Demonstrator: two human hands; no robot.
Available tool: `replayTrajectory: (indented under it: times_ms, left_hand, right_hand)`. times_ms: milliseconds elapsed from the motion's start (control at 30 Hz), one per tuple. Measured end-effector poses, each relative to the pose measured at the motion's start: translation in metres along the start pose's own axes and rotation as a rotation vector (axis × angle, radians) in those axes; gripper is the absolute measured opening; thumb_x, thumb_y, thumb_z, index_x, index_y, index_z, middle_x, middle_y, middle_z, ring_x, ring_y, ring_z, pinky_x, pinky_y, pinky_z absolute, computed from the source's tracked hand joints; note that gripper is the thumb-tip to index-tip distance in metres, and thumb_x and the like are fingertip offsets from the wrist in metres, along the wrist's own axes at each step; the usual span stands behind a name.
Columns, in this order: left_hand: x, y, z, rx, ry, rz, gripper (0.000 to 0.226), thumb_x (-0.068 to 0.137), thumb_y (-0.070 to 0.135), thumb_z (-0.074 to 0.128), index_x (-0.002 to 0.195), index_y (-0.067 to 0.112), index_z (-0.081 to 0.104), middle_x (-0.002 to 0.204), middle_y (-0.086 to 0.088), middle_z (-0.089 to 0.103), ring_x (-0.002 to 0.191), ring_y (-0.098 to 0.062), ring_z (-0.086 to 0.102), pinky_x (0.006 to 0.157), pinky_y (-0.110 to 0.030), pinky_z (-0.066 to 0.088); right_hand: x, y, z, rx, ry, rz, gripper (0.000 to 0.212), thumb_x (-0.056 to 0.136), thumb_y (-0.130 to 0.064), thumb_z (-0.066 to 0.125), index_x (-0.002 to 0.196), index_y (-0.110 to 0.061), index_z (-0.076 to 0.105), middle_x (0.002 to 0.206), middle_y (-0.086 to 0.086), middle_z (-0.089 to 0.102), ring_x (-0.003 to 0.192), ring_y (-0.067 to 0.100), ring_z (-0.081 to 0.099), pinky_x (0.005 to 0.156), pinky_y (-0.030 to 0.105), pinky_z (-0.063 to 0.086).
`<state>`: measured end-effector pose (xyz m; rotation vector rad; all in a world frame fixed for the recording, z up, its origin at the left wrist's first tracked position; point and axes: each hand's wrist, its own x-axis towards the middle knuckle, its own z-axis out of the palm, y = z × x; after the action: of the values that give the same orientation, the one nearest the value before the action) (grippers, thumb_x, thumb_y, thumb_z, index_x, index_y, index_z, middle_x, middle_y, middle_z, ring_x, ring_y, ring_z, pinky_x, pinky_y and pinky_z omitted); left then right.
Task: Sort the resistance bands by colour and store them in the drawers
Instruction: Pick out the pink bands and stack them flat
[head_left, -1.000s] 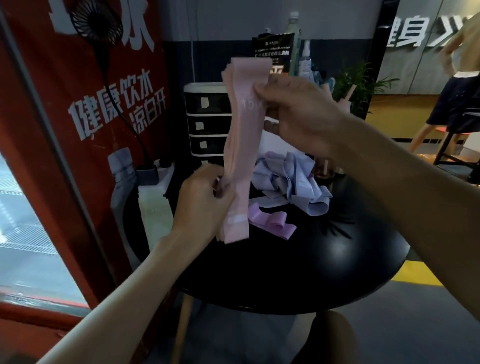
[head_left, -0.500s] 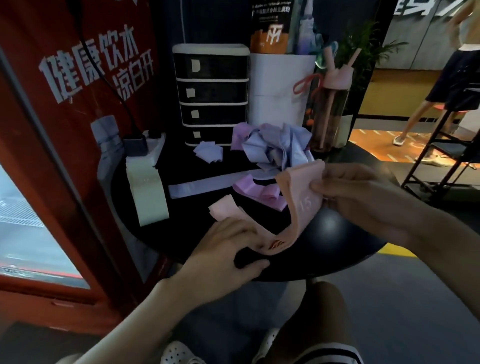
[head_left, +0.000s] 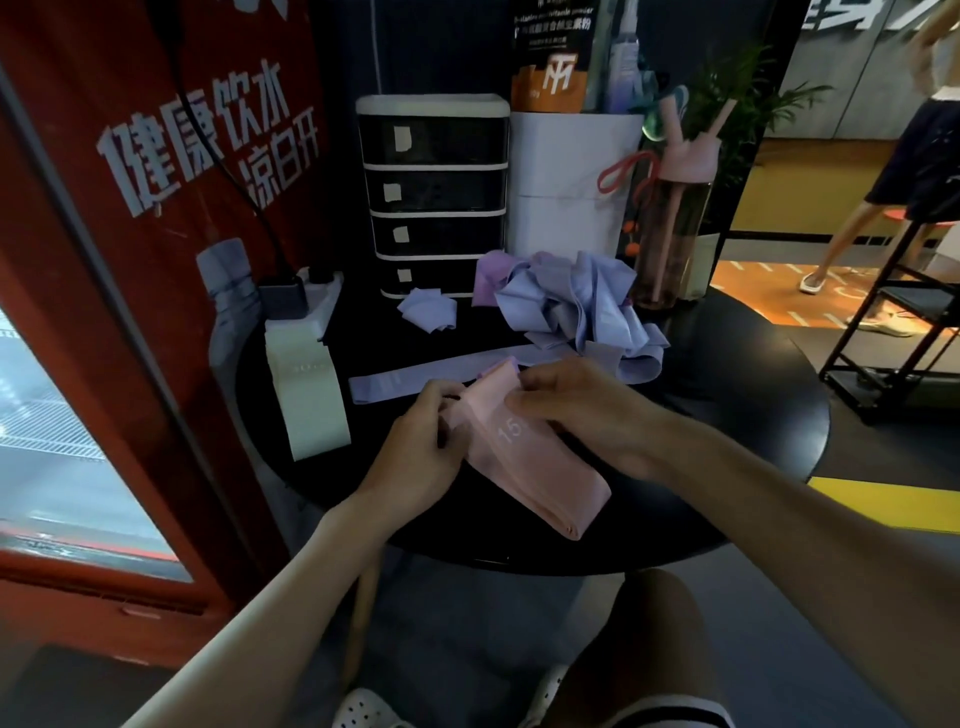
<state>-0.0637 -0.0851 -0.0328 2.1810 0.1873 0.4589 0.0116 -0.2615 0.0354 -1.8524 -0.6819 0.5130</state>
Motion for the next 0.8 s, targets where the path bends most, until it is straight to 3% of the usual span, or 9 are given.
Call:
replayTrajectory:
  times_ms: [67,133,200,300,467,533,667,733,800]
  left_hand:
    - [0.002,0.001,-0.002,-0.172,0.037,-0.093,0.023,0.102,0.023,0.041,0.116,0.028,0.059,0.106,0.009,0.067,0.102,-0.009,0.063,0.088,-0.027,0.048]
    - [0.003,0.002,-0.004,-0.277,0.041,-0.160,0.043,0.096,0.048,0.031,0.117,0.030,0.063,0.113,0.010,0.068,0.110,-0.008,0.061,0.098,-0.030,0.046]
    - [0.001,0.003,-0.005,-0.258,0.010,-0.136,0.050,0.091,0.060,0.030,0.112,0.030,0.066,0.106,0.012,0.069,0.102,-0.004,0.063,0.094,-0.029,0.047]
    - [0.000,0.002,-0.002,-0.108,0.030,-0.073,0.017,0.096,0.041,0.059,0.109,0.030,0.062,0.094,0.010,0.069,0.084,-0.001,0.064,0.077,-0.022,0.052]
    - [0.001,-0.001,-0.001,0.007,0.036,-0.017,0.020,0.094,0.023,0.065,0.114,0.026,0.061,0.104,0.013,0.065,0.092,0.002,0.061,0.074,-0.007,0.045]
    - [0.003,0.000,-0.003,0.041,0.006,-0.025,0.028,0.093,0.021,0.065,0.121,0.022,0.060,0.109,0.012,0.063,0.098,-0.002,0.060,0.079,-0.009,0.044]
    - [0.019,0.016,-0.014,0.147,-0.212,-0.082,0.046,0.091,0.020,0.065,0.135,0.016,0.052,0.119,0.005,0.060,0.107,-0.012,0.060,0.097,-0.032,0.051]
    - [0.028,0.024,-0.020,0.192,-0.321,-0.086,0.037,0.088,0.014,0.065,0.124,0.011,0.058,0.115,-0.002,0.066,0.104,-0.019,0.064,0.095,-0.037,0.052]
    - [0.033,0.026,-0.022,0.183,-0.378,-0.074,0.024,0.085,0.010,0.064,0.109,0.010,0.066,0.103,-0.012,0.071,0.095,-0.029,0.068,0.082,-0.036,0.054]
  right_hand:
    - [0.012,0.006,0.011,-0.049,0.044,0.009,0.013,0.088,-0.013,0.063,0.093,-0.009,0.073,0.091,0.009,0.073,0.084,0.024,0.068,0.076,0.035,0.053]
    - [0.022,0.012,0.018,-0.109,0.074,0.016,0.012,0.084,-0.020,0.064,0.087,-0.012,0.073,0.095,0.013,0.072,0.091,0.027,0.066,0.074,0.036,0.050]
    - [0.027,0.015,0.021,-0.130,0.063,0.050,0.013,0.086,-0.020,0.064,0.084,-0.009,0.070,0.094,0.016,0.070,0.085,0.023,0.064,0.073,0.033,0.049]
    - [0.028,0.018,0.023,-0.180,0.050,0.038,0.013,0.091,-0.014,0.059,0.090,-0.010,0.071,0.093,0.010,0.071,0.085,0.022,0.066,0.077,0.031,0.052]
    - [0.018,0.022,0.014,-0.301,-0.002,0.036,0.028,0.093,-0.025,0.061,0.117,-0.012,0.066,0.099,-0.004,0.067,0.088,0.004,0.061,0.073,0.015,0.045]
    - [0.005,0.026,0.005,-0.465,-0.050,0.063,0.022,0.089,-0.033,0.063,0.103,-0.016,0.064,0.086,-0.005,0.063,0.076,0.007,0.057,0.066,0.018,0.042]
    - [-0.018,0.029,-0.002,-0.681,-0.081,0.103,0.032,0.084,-0.041,0.064,0.074,-0.013,0.051,0.068,-0.001,0.048,0.058,0.010,0.042,0.050,0.020,0.032]
    - [-0.021,0.027,-0.002,-0.717,-0.059,0.100,0.038,0.083,-0.041,0.064,0.065,-0.015,0.043,0.062,-0.005,0.043,0.049,0.007,0.037,0.041,0.014,0.026]
    - [-0.021,0.024,-0.001,-0.681,-0.056,0.113,0.040,0.083,-0.037,0.066,0.061,-0.017,0.039,0.057,-0.006,0.040,0.043,0.005,0.034,0.037,0.013,0.024]
